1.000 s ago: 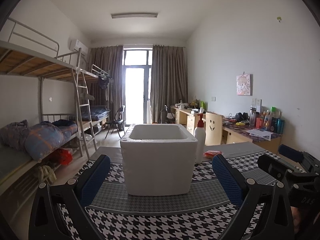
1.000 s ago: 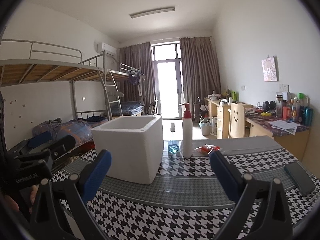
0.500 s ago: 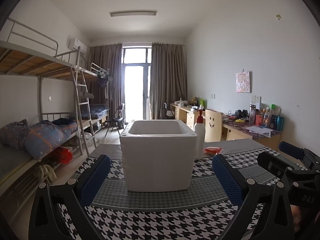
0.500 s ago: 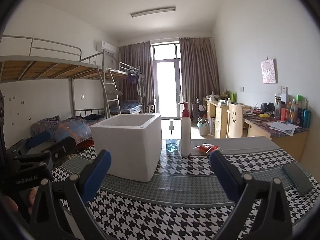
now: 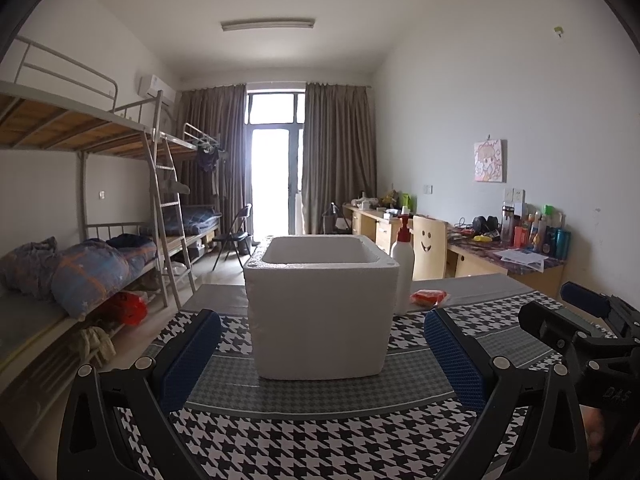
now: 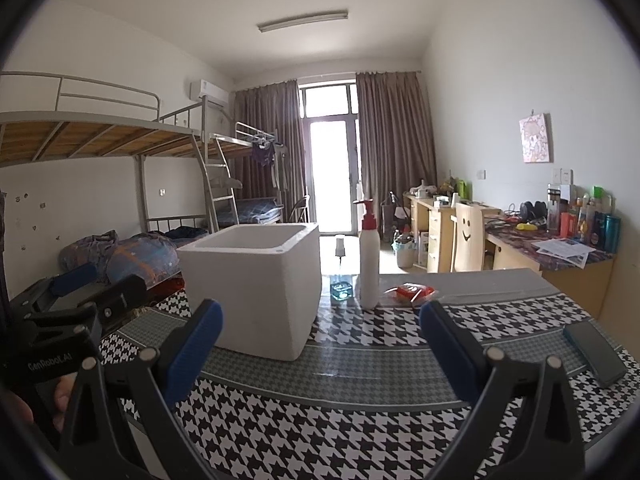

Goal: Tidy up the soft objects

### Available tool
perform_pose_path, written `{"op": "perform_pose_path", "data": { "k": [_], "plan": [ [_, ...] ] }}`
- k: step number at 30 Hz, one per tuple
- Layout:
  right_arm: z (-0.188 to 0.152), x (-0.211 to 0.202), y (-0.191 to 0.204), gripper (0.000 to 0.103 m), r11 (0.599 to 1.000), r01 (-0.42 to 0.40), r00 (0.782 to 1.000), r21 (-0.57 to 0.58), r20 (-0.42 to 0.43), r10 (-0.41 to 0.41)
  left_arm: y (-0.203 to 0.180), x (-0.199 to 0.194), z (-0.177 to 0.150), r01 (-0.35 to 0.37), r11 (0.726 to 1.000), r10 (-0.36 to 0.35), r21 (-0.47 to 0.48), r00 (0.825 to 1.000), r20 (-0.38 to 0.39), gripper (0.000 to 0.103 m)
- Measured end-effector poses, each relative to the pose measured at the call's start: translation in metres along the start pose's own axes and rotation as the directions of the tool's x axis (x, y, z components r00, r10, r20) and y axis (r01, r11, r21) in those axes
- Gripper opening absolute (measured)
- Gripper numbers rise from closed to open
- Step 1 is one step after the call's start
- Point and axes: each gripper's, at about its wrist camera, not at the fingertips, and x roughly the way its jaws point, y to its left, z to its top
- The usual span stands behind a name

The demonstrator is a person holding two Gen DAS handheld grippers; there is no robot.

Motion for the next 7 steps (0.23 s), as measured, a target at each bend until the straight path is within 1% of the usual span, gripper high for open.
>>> {"op": "perform_pose_path", "data": {
  "k": [7],
  "plan": [
    [-0.0015,0.0004,0.0004,0.1,1.0,-0.01,1.0,0.002,0.0,0.01,0.0021,0.0002,0.0012,0.0,1.0,0.0,-0.001,1.0,-0.004,0.102]
  ]
}}
